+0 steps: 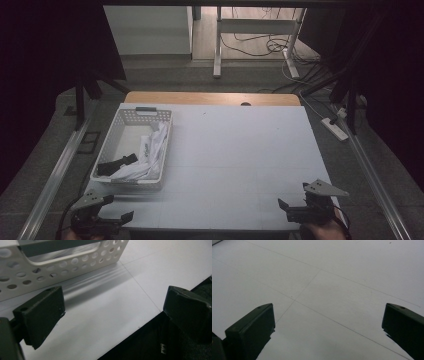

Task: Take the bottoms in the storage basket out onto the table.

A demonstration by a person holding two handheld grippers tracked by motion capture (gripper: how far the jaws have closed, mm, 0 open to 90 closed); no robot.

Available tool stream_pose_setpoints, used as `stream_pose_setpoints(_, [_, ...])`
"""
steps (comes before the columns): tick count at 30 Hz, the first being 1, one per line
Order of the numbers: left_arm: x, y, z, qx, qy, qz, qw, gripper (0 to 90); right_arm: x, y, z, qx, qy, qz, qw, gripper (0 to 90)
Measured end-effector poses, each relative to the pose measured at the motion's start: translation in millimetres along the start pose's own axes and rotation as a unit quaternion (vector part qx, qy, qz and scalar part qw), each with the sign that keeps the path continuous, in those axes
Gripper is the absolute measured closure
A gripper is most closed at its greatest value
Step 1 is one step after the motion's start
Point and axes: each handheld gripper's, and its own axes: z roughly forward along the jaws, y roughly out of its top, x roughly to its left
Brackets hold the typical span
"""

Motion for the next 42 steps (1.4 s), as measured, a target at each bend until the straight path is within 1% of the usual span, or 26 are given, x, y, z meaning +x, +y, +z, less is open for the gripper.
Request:
stream_pose_setpoints(5, [-0.4,0.5,0.9,0.006,-0.001,0.005,1.0000,3.5,0.3,-0.1,-0.4,-0.001,0.005,-0.003,1.0000,0.0])
stream_pose_setpoints(7, [0.4,0.4,1.0,0.006,-0.004,0.001,1.0000,3.5,0.4,0.1,-0.1,-0.001,0.010,-0.006,0.9999,0.0])
stream_pose_setpoints(8, [0.9,0.3,0.9,0.005,-0.005,-0.001,1.0000,3.5,1.2,0.2,0.1,0.000,0.016,-0.012,0.9998,0.0])
stream_pose_setpoints(12, [2.0,-0.1,0.4,0.006,-0.008,-0.005,0.9999,3.5,2.8,0.6,0.8,0.001,0.018,-0.020,0.9996,0.0])
stream_pose_setpoints(13, [1.9,-0.2,0.4,0.005,-0.009,-0.005,0.9999,3.5,3.2,0.9,1.7,0.004,0.015,-0.022,0.9996,0.0])
stream_pose_setpoints(22, [2.2,-0.6,0.1,0.007,-0.009,-0.007,0.9999,3.5,1.9,1.4,2.5,0.006,0.017,-0.016,0.9997,0.0])
stream_pose_setpoints(30, [1.1,-0.3,0.2,0.008,-0.005,-0.005,0.9999,1.9,2.7,1.6,3.1,0.009,0.019,-0.022,0.9995,0.0])
stream_pose_setpoints(33, [0.9,-0.3,-0.5,0.006,-0.005,-0.004,1.0000,1.1,2.4,1.6,3.2,0.009,0.021,-0.020,0.9995,0.0])
stream_pose_setpoints(35, [1.9,0.2,-0.6,0.000,-0.012,-0.012,0.9999,0.8,2.7,1.7,3.7,0.010,0.022,-0.023,0.9994,0.0])
stream_pose_setpoints(36, [1.9,0.2,-0.6,0.000,-0.012,-0.012,0.9999,0.4,2.7,1.7,3.7,0.010,0.022,-0.023,0.9994,0.0])
stream_pose_setpoints(42, [0.5,3.3,-1.7,-0.011,-0.009,-0.003,0.9999,0.0,4.0,1.9,4.2,0.014,0.024,-0.029,0.9992,0.0])
